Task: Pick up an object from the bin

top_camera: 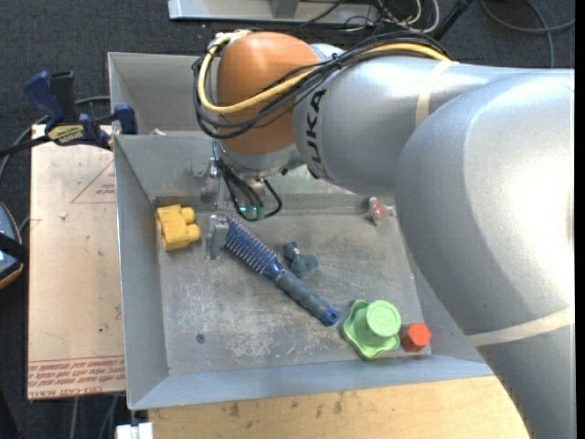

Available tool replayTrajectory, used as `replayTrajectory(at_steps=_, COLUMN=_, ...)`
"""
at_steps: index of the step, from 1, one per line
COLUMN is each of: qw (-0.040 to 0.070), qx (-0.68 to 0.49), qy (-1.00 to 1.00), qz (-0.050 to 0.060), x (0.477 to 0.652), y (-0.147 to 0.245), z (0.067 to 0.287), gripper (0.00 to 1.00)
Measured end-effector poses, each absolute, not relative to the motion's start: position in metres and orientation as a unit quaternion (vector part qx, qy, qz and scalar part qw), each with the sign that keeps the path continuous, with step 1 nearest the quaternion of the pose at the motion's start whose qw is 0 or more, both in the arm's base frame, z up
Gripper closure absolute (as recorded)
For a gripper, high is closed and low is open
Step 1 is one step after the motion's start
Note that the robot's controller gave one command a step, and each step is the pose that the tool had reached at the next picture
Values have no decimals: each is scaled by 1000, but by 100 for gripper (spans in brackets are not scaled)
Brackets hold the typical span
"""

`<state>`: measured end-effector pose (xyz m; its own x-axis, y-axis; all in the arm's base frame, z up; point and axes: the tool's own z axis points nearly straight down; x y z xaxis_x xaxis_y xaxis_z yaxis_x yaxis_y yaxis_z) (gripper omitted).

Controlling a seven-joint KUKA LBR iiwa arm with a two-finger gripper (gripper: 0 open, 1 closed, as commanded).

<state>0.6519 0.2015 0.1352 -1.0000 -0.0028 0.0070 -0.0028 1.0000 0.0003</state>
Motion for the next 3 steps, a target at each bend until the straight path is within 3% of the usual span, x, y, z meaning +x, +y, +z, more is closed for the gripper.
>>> replayTrajectory(at_steps=1, qw=-2, qx=-115, qy=-993, qz=-2, x=642, y=248, z=73, gripper=0)
replayTrajectory(at_steps=2, qw=-2, qx=-200, qy=-980, qz=-2, x=638, y=248, z=101, gripper=0)
replayTrajectory(at_steps=3, qw=0, qx=-230, qy=-973, qz=-1, x=628, y=248, z=99, gripper=0)
